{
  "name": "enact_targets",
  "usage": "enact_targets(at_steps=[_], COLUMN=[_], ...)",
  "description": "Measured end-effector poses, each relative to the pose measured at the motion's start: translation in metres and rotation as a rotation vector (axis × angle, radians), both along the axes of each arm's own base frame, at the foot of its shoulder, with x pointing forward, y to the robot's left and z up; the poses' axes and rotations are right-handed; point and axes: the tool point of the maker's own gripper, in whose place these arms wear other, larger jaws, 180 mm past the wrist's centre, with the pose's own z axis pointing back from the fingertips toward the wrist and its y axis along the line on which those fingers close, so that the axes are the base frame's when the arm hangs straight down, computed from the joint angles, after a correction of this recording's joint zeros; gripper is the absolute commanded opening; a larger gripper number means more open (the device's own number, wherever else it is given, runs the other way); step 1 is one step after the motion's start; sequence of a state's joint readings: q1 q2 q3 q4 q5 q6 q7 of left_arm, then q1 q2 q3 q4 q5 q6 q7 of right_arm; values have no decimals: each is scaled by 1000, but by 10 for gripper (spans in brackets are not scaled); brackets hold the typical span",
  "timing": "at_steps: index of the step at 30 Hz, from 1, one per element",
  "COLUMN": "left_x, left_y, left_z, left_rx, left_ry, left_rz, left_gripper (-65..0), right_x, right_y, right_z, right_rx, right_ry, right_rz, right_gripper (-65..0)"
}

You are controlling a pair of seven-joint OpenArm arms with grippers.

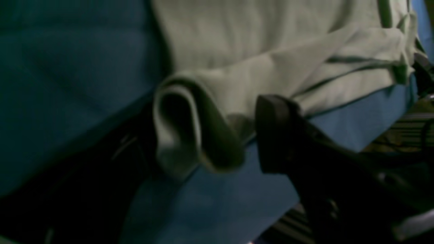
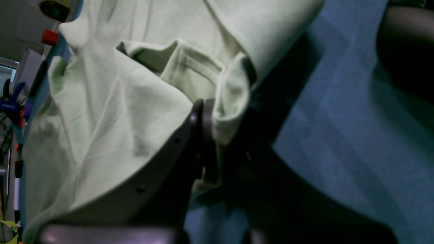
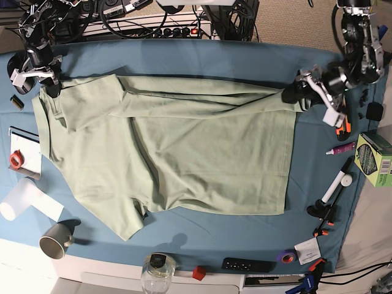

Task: Fold the T-shirt properly
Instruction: 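Regrasp the shirt's shoulder edges with both grippers and smooth it, then release the shoulder edges and raise both grippers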

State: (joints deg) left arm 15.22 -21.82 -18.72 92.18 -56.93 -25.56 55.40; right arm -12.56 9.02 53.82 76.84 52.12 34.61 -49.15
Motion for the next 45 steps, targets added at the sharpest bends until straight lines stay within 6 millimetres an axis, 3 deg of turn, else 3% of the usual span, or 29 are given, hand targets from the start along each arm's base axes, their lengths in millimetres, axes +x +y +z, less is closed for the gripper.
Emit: enact_targets(at_steps=[4, 7, 9, 13, 21, 29, 38, 45], left_x=[6, 7, 6, -1, -14, -46, -70, -71], left_y=[-6, -5, -3, -4, 0, 33, 32, 31], left_z=[-4, -7, -9, -16, -16, -15, -18, -17], left_rx=[-59, -92, -85, -69, -70, -50, -91, -89], left_ry=[-6, 0, 6, 45, 80, 130, 165, 155], left_rz=[17, 38, 41, 26, -25, 40, 42, 28], left_gripper=[-263, -324, -399, -650, -650, -650, -650, -650], right_x=[0, 0, 0, 0, -16, -41, -72, -72], right_y=[0, 0, 0, 1, 12, 13, 16, 16], right_z=[0, 0, 0, -1, 2, 14, 19, 20], right_rx=[1, 1, 1, 1, -16, -105, -164, -166], right_ry=[1, 1, 1, 4, 27, 92, 168, 166], right_rz=[1, 1, 1, 7, 87, 143, 188, 186], right_gripper=[-650, -650, -650, -650, -650, -650, -650, -650])
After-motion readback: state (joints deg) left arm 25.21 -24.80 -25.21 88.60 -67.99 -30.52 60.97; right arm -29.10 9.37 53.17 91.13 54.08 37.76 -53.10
